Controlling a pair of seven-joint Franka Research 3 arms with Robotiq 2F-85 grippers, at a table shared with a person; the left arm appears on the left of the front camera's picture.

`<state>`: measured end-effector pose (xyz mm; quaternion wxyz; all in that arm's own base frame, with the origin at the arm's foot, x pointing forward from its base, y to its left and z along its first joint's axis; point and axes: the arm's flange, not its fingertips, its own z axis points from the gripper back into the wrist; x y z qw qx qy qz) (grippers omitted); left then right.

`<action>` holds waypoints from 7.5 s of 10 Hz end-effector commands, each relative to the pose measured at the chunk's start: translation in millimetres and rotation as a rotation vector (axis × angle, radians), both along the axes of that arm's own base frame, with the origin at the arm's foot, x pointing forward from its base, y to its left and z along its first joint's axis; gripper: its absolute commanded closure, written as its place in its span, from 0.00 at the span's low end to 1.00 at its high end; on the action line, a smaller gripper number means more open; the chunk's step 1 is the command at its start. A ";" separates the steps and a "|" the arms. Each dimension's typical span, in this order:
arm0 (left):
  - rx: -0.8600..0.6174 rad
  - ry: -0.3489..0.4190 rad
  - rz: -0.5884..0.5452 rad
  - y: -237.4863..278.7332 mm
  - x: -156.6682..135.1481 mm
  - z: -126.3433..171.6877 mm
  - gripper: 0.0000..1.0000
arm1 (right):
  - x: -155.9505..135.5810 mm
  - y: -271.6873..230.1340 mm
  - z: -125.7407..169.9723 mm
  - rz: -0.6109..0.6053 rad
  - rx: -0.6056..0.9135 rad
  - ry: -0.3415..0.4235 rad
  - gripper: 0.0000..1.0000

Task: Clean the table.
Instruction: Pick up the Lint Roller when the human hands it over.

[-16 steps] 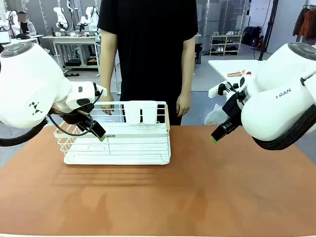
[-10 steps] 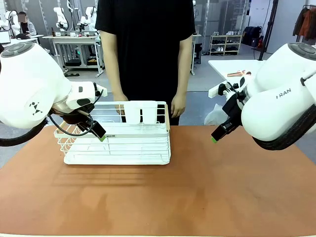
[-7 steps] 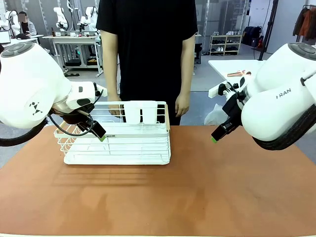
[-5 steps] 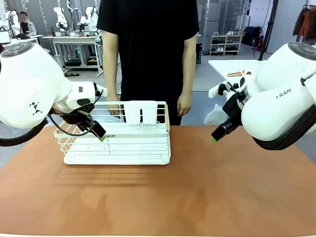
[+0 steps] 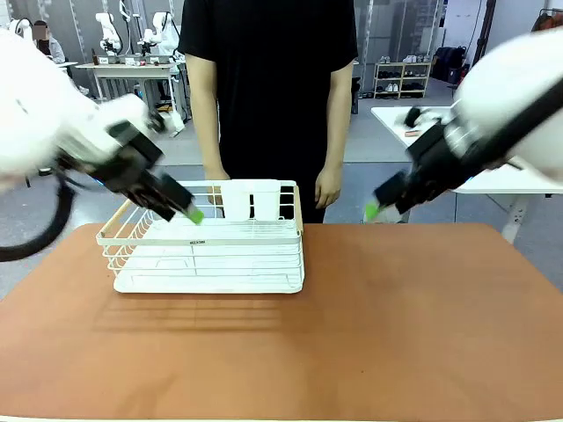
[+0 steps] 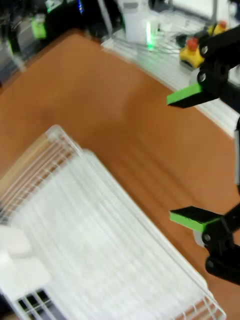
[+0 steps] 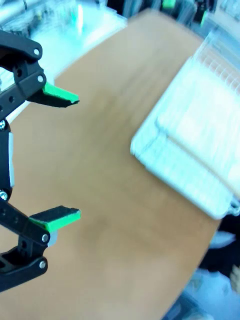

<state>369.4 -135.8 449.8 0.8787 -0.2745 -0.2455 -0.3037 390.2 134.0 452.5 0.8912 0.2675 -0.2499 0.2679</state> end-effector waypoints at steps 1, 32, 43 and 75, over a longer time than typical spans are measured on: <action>-0.339 0.218 -0.027 94.5 1.7 30.5 0.00 | 26.0 -90.2 29.4 -0.036 0.301 0.215 0.00; -0.796 0.282 0.676 383.5 -139.7 21.8 0.00 | -59.2 -384.5 6.2 -0.517 0.782 0.353 0.00; -0.796 0.282 0.676 383.5 -139.7 21.8 0.00 | -59.2 -384.5 6.2 -0.517 0.782 0.353 0.00; -0.796 0.282 0.676 383.5 -139.7 21.8 0.00 | 37.8 -152.9 24.4 -0.905 0.723 0.487 0.00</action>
